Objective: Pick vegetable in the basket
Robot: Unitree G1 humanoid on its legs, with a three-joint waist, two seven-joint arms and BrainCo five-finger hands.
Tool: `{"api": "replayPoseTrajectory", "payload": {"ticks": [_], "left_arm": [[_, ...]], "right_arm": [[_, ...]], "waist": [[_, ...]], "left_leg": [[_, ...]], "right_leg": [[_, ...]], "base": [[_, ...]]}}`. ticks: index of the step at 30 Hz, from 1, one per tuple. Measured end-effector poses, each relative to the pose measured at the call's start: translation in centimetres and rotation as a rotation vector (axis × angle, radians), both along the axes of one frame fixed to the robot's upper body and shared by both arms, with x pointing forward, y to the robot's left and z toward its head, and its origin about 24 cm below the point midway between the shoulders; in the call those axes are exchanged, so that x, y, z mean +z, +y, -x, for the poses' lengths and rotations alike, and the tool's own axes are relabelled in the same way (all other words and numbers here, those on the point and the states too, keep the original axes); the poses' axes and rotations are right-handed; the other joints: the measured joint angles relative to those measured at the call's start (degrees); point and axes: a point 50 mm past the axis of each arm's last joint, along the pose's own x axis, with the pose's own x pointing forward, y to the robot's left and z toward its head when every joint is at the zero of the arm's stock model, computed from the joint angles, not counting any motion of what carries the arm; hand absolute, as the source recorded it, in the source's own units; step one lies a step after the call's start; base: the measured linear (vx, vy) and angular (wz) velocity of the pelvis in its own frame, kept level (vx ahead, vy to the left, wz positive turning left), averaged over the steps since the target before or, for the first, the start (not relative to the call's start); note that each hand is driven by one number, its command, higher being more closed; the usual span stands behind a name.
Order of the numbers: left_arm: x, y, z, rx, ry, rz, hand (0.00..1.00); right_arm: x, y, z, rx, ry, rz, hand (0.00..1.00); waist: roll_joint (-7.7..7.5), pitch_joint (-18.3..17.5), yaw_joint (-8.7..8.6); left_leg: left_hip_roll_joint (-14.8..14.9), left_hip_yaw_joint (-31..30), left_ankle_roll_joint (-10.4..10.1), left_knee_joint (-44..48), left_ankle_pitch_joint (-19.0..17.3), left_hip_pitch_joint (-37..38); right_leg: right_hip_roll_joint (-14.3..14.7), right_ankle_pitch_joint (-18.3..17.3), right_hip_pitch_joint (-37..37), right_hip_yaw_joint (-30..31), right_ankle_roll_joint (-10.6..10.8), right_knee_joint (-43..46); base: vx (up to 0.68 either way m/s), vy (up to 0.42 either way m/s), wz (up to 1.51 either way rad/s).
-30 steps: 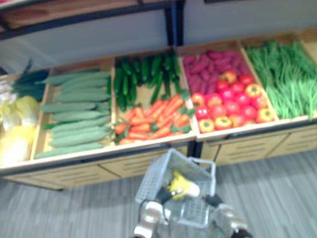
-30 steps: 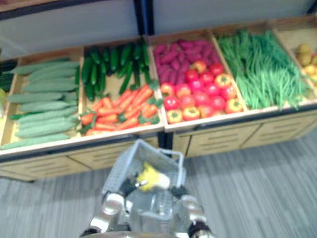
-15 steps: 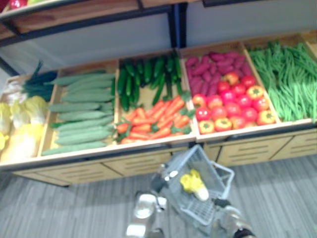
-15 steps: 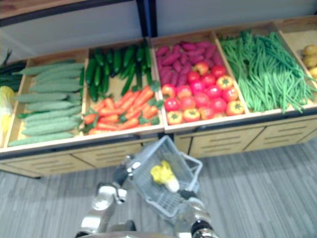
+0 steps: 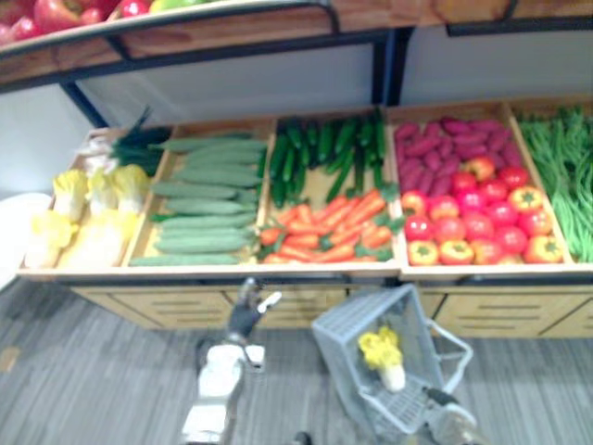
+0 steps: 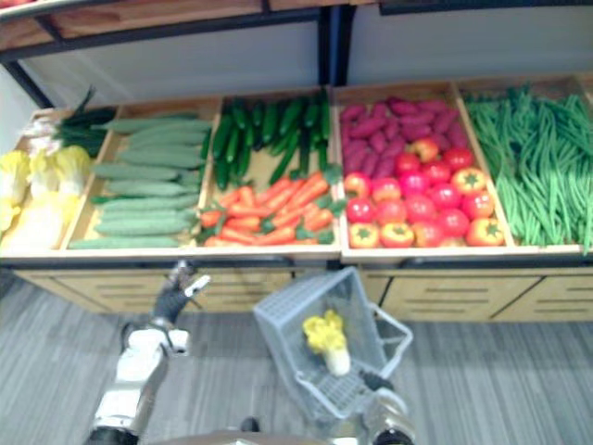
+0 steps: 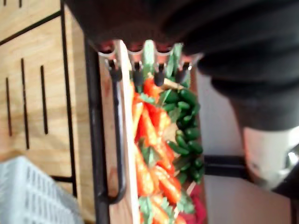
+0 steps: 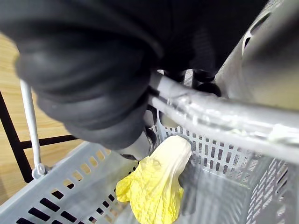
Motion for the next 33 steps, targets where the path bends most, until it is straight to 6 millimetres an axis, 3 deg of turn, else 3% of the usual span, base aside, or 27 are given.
{"api": "replayPoseTrajectory", "payload": {"ticks": [4,9,13,17,21,25,33], "left_arm": [[3.1,1.7,-2.5,0.079,-0.116,-0.196,0.00],[7.4,2.1,-6.1,0.143,-0.272,-0.368,0.00],[12.1,0.6,-10.3,0.085,-0.418,-0.647,0.00],[14.2,-0.9,-12.6,0.040,-0.457,-0.843,0.00],[18.8,-1.4,-15.5,0.072,-0.514,-1.011,0.00],[21.5,-0.2,-16.9,0.133,-0.498,-1.118,0.00],[23.6,-0.7,-17.9,0.142,-0.487,-1.189,0.00]], "right_arm": [[0.0,0.1,0.0,0.016,0.002,0.003,1.00],[0.2,0.4,-0.3,0.056,-0.014,0.023,1.00],[0.5,0.5,-1.2,0.085,-0.041,0.047,1.00],[1.1,0.8,-2.7,0.104,-0.066,0.069,1.00],[2.5,0.5,-5.2,0.112,-0.139,0.128,1.00],[4.0,0.2,-7.1,0.115,-0.214,0.193,1.00],[5.3,0.2,-8.4,0.129,-0.296,0.238,1.00]], "waist": [[-0.63,0.31,-0.03],[-1.12,0.27,-0.36],[-2.15,0.52,-0.94],[-2.96,1.35,-1.75],[-3.89,6.43,-1.93],[-3.77,10.39,-2.04],[-3.78,13.65,-2.02]], "left_leg": [[0.02,0.40,0.02,-0.40,0.07,0.67],[0.12,2.73,-0.14,-0.47,-0.09,-1.03],[0.09,5.13,-0.68,-0.11,1.37,-6.61],[0.04,6.77,-0.70,0.03,1.56,-9.06],[-0.14,9.48,-0.67,1.80,1.51,-11.55],[-0.26,11.55,-0.62,2.59,1.49,-14.58],[-0.27,16.01,-0.61,4.44,1.51,-17.40]], "right_leg": [[0.03,0.15,0.51,0.18,-0.54,-0.30],[0.24,0.49,-2.01,2.29,-0.66,-0.80],[0.40,3.20,-8.69,4.82,-0.11,-0.75],[0.44,3.24,-12.81,6.56,-0.13,0.62],[0.02,3.24,-15.96,8.26,-0.13,2.15],[0.02,3.38,-19.98,10.50,0.01,2.79],[-0.25,3.45,-23.22,12.53,0.07,3.15]], "base": [[-0.05,-0.001,-0.04],[-0.04,0.009,-0.16],[0.01,0.004,-0.15],[0.04,-0.004,-0.10],[-0.03,0.002,-0.10],[-0.05,-0.005,-0.14],[0.02,-0.001,-0.09]]}}
